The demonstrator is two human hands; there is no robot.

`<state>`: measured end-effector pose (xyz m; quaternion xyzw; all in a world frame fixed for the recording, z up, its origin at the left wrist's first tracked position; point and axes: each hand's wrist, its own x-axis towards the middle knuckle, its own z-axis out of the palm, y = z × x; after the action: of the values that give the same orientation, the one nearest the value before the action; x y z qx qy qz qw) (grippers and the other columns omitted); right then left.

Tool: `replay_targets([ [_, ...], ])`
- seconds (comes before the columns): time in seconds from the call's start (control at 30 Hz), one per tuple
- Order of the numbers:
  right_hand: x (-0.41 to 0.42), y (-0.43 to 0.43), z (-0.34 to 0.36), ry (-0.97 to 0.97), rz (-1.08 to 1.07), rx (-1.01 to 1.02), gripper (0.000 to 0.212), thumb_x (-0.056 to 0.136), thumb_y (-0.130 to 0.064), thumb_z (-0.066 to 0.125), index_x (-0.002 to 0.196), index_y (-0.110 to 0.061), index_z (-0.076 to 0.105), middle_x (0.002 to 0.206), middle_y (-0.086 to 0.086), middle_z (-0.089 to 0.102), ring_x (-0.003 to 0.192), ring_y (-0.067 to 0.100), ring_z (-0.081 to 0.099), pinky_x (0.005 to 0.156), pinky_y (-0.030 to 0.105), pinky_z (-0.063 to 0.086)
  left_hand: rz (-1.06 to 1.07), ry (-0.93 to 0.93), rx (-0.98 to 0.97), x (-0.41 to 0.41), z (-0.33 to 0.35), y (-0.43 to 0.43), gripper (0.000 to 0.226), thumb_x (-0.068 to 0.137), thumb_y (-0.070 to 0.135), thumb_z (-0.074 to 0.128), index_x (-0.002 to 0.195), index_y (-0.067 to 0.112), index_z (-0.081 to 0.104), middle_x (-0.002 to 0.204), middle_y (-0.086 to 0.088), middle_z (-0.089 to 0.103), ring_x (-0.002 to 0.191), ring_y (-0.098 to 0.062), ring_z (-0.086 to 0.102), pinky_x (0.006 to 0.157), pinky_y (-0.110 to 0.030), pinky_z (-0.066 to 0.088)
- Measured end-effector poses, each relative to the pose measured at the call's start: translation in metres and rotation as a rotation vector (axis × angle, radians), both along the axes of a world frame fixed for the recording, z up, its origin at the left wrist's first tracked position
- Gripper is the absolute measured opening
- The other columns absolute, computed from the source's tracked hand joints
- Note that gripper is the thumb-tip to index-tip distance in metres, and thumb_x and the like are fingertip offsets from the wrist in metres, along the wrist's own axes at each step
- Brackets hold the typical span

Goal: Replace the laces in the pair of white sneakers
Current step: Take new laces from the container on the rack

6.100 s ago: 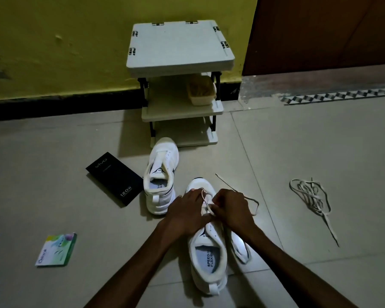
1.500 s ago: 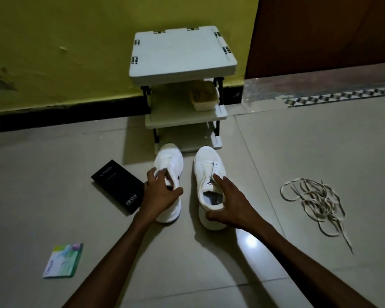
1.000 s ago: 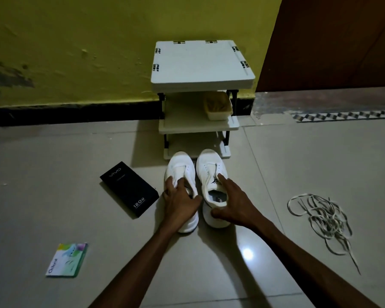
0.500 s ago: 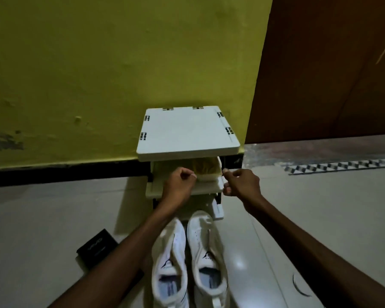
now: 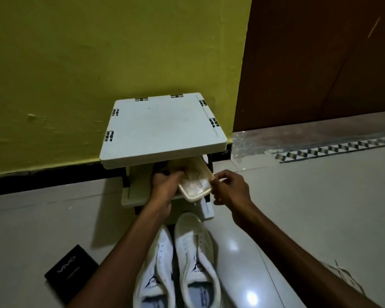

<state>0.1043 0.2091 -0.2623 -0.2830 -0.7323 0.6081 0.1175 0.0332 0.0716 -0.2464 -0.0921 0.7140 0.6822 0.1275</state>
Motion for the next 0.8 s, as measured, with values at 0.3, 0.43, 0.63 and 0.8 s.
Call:
replay_targets([
  [0.3, 0.14, 0.02, -0.022, -0.133, 0.157, 0.041, 0.012, 0.084, -0.013, 0.072, 0.094, -0.019, 0.074, 0.095, 0.008, 0.07, 0.086, 0.023, 0.067, 0.067, 0.027, 0.057, -0.833, 0.092, -0.205, 0.115, -0.04, -0.017, 0.023, 0.087, 0.027, 0.072, 0.109, 0.022, 0.068, 0.1, -0.002, 0.071, 0.093, -0.019, 0.069, 0.08, -0.031, 0.058],
  [0.43, 0.173, 0.022, -0.028, -0.231, 0.139, 0.285, 0.028, 0.065, -0.015, 0.088, 0.086, -0.023, 0.073, 0.084, -0.01, 0.07, 0.073, 0.006, 0.065, 0.065, 0.017, 0.053, -0.853, 0.055, -0.353, 0.161, -0.062, 0.002, 0.016, 0.093, 0.035, 0.062, 0.106, 0.028, 0.066, 0.097, 0.003, 0.071, 0.089, -0.015, 0.068, 0.085, -0.034, 0.056],
  [0.63, 0.217, 0.033, -0.038, -0.247, 0.115, 0.566, 0.037, 0.06, -0.019, 0.09, 0.079, -0.032, 0.061, 0.087, -0.012, 0.058, 0.079, 0.005, 0.056, 0.071, 0.02, 0.047, -0.743, 0.024, -0.495, 0.229, -0.063, 0.031, 0.016, 0.091, 0.026, 0.057, 0.095, 0.015, 0.068, 0.094, -0.009, 0.072, 0.088, -0.029, 0.067, 0.083, -0.04, 0.054],
  [0.8, 0.225, 0.04, -0.042, -0.258, 0.187, 0.615, 0.037, 0.063, -0.028, 0.088, 0.095, -0.029, 0.069, 0.088, -0.01, 0.057, 0.076, 0.006, 0.055, 0.065, 0.02, 0.04, -0.654, -0.06, -0.379, 0.237, -0.072, 0.029, 0.032, 0.085, 0.039, 0.055, 0.088, 0.01, 0.068, 0.091, -0.019, 0.072, 0.086, -0.037, 0.069, 0.079, -0.046, 0.055],
])
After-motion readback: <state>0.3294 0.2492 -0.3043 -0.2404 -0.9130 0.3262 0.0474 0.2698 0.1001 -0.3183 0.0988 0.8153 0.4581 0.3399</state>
